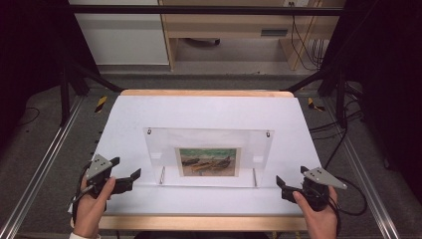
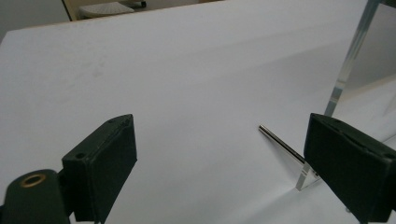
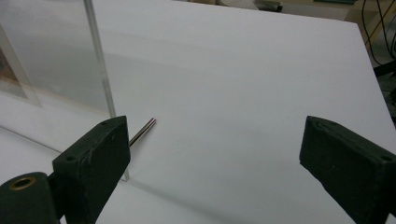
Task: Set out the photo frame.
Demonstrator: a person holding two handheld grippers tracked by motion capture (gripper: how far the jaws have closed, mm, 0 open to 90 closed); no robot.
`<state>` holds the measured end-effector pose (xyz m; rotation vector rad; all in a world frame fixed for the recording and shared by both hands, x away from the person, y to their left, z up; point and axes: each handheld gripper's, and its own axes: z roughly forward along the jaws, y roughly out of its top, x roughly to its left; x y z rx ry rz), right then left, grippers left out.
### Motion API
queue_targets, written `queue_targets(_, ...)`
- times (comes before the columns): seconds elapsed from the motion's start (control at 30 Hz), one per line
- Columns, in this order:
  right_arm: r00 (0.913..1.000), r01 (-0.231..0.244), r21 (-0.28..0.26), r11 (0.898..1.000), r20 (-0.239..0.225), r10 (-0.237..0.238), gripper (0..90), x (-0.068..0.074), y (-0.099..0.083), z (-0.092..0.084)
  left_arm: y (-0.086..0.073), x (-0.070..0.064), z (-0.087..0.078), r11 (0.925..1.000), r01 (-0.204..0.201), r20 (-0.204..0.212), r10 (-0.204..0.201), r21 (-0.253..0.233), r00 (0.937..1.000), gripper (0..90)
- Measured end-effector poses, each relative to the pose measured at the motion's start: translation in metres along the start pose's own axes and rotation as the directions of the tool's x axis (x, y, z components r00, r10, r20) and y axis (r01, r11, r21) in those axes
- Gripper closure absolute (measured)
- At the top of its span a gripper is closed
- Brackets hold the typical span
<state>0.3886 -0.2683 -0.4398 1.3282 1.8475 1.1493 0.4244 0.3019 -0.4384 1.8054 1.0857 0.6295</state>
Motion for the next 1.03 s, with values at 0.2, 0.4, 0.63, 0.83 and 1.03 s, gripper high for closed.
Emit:
queue_targets(0.2,0.9997,-0.002,0.006,1.000,0.022,0.002,9.0,-0.007,-0.001,0.001,-0.002,0.007,0.000,1.0000,-0.005,-0.028,0.005,0.005,0.9996,9.0)
queue_targets(0.4,0.9986,-0.001,0.021,1.000,0.052,-0.001,9.0,-0.013,-0.003,0.004,-0.004,0.014,0.001,0.9993,-0.025,-0.070,0.027,0.029,0.9972,8.9)
queue_targets(0.63,0.9921,0.007,0.066,0.998,0.124,-0.016,10.8,-0.024,-0.004,0.018,-0.008,0.022,0.004,0.9963,-0.052,-0.130,0.061,0.068,0.9896,9.0)
queue_targets(0.83,0.9712,0.060,0.139,0.988,0.221,-0.090,11.3,-0.026,-0.003,0.031,-0.009,0.022,0.010,0.9877,-0.093,-0.157,0.112,0.126,0.9812,9.5)
queue_targets(1.03,0.9673,0.090,0.149,0.985,0.223,-0.122,12.3,-0.020,-0.003,0.031,-0.009,0.019,0.013,0.9854,-0.093,-0.157,0.116,0.143,0.9807,8.4)
